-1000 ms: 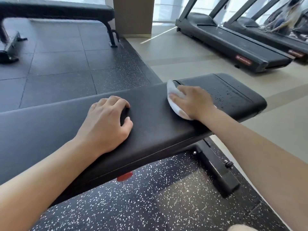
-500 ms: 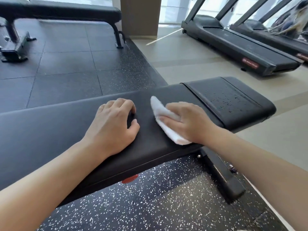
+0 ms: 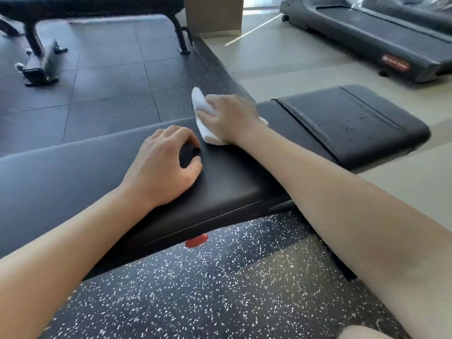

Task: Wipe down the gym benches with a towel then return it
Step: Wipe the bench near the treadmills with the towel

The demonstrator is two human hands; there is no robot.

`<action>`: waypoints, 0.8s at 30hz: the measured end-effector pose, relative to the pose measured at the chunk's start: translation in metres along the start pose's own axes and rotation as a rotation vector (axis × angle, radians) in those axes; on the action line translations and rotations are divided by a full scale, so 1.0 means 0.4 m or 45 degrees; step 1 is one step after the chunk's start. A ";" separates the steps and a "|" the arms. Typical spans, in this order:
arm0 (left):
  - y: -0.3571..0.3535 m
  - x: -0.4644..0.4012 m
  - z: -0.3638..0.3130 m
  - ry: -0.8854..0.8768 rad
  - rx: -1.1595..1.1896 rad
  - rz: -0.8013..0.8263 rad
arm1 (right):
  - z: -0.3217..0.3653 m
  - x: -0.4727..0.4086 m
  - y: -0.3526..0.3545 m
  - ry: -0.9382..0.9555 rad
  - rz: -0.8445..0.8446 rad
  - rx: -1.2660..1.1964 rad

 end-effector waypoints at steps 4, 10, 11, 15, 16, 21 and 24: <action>0.008 0.006 -0.018 0.027 0.012 0.050 | -0.044 0.252 0.066 0.197 -0.029 -0.066; 0.016 0.004 -0.043 0.114 -0.028 0.102 | -0.243 0.404 0.155 0.270 -0.070 -0.098; 0.018 0.002 -0.050 0.126 -0.034 0.114 | -0.256 0.389 0.156 0.283 -0.071 -0.103; 0.025 0.001 -0.064 0.162 -0.042 0.132 | -0.269 0.230 0.143 0.216 -0.040 -0.122; 0.024 0.001 -0.060 0.159 -0.039 0.135 | -0.269 0.176 0.137 0.156 -0.015 -0.117; 0.010 -0.005 -0.029 0.107 -0.053 0.091 | -0.258 -0.014 0.091 -0.013 0.007 -0.099; -0.002 -0.040 -0.032 0.051 -0.094 0.063 | -0.251 -0.009 0.090 -0.038 -0.019 -0.092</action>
Point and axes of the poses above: each hand's wrist, its own x-axis away from the middle knuckle, its own y-axis out of the back of the hand, z = x × y, the point moved 4 cm from there along -x, towards the middle knuckle, and after that the axes turned 5 degrees about -y, right-handed, at the moved point
